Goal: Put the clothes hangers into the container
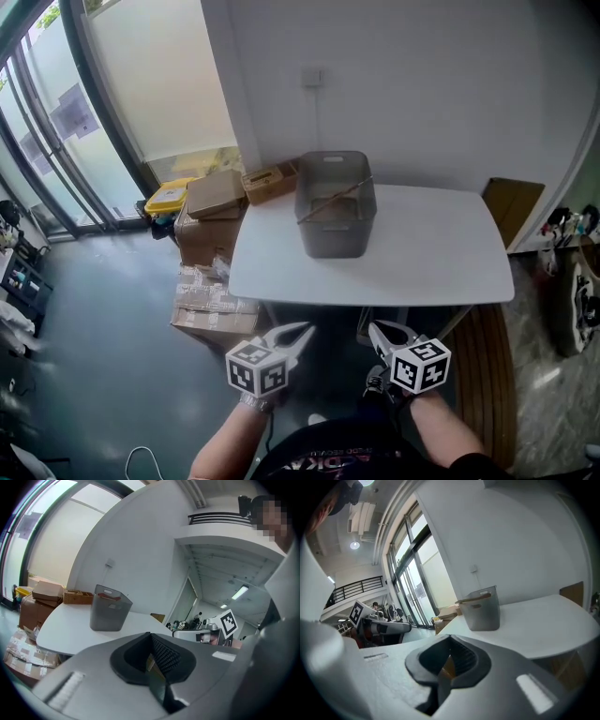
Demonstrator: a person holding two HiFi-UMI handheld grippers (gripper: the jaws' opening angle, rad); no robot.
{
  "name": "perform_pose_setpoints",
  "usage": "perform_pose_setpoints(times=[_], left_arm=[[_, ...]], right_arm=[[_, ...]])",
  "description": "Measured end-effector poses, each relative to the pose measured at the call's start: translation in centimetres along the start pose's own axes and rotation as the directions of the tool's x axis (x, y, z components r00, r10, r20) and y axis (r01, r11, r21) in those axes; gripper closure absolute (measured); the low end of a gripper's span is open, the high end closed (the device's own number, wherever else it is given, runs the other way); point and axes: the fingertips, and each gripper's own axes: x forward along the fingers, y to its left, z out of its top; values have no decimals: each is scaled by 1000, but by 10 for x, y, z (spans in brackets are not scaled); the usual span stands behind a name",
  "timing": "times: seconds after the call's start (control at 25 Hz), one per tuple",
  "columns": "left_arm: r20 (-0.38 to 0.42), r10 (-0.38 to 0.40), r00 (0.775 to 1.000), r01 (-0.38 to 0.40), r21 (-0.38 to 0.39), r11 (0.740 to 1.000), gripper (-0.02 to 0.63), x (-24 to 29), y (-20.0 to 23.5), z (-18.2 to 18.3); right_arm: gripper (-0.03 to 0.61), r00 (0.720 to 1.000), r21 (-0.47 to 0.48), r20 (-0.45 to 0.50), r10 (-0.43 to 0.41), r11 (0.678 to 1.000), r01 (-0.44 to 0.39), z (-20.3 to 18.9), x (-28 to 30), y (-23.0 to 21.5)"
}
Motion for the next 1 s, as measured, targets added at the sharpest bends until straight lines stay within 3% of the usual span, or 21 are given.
perform_pose_setpoints(times=[0.32, 1.0], left_arm=[[-19, -34, 999, 34, -32, 999, 609, 8, -12, -28], [-23, -29, 999, 27, -73, 997, 609, 5, -6, -41]], right_arm=[[578, 998, 1, -63, 1, 1000, -1, -24, -5, -5], [578, 995, -37, -102, 8, 999, -12, -33, 5, -3]])
